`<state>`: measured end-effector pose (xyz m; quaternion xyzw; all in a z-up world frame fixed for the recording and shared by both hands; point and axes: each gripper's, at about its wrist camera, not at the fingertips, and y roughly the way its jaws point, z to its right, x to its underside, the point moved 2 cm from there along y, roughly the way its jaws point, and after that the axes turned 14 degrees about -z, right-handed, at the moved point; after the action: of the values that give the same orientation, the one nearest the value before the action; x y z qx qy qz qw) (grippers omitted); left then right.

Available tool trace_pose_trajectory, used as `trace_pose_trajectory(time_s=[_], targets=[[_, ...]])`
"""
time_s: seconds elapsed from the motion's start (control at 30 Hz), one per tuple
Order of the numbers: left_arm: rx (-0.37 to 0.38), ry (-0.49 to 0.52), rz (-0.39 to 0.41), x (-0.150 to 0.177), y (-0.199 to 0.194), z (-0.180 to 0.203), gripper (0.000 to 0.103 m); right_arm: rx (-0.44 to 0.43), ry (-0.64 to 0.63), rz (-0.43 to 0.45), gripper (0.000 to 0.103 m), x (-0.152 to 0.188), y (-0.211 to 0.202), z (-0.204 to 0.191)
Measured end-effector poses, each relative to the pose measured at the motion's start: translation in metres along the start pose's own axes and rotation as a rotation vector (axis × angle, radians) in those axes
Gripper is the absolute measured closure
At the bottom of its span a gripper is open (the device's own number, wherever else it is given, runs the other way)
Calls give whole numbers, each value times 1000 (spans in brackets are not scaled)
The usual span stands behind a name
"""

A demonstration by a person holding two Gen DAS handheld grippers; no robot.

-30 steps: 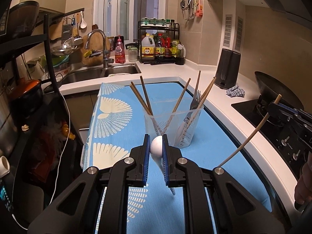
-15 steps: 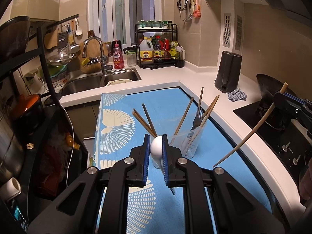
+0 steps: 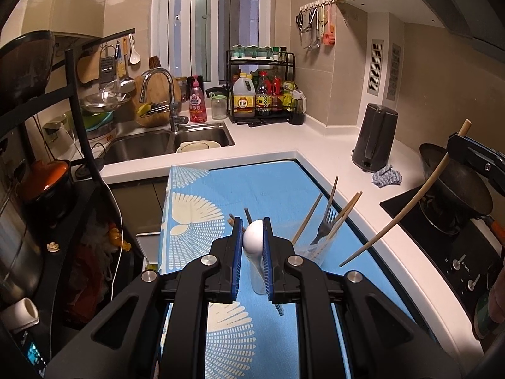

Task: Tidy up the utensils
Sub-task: 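Lower the spoon and chopstick into the container and open both tools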

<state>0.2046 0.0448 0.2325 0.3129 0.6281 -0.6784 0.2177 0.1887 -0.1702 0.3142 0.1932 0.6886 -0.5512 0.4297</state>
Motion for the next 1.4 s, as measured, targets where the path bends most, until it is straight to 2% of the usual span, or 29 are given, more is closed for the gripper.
trace_pose_trajectory(time_s=[0.2, 0.4, 0.6, 0.77, 1.03, 1.17, 1.3, 1.4], targets=[[-1, 12, 14, -20, 0, 5, 91, -4, 3, 28, 96, -24, -3, 5], [5, -18, 47, -47, -4, 0, 91, 7, -14, 67, 96, -49, -3, 5], [-10, -39, 87, -73, 6, -1, 91, 10, -4, 61, 97, -61, 17, 13], [-17, -31, 64, -74, 48, 8, 91, 1, 14, 21, 96, -44, 51, 22], [-59, 78, -14, -36, 104, 31, 91, -63, 55, -68, 96, -3, 117, 33], [-16, 69, -39, -22, 119, 30, 91, -48, 40, -102, 96, 14, 135, 25], [2, 58, -30, -11, 121, 27, 89, -49, 50, -146, 94, 31, 145, 23], [3, 60, -2, -8, 111, 29, 72, -41, 52, -166, 87, 39, 145, 22]])
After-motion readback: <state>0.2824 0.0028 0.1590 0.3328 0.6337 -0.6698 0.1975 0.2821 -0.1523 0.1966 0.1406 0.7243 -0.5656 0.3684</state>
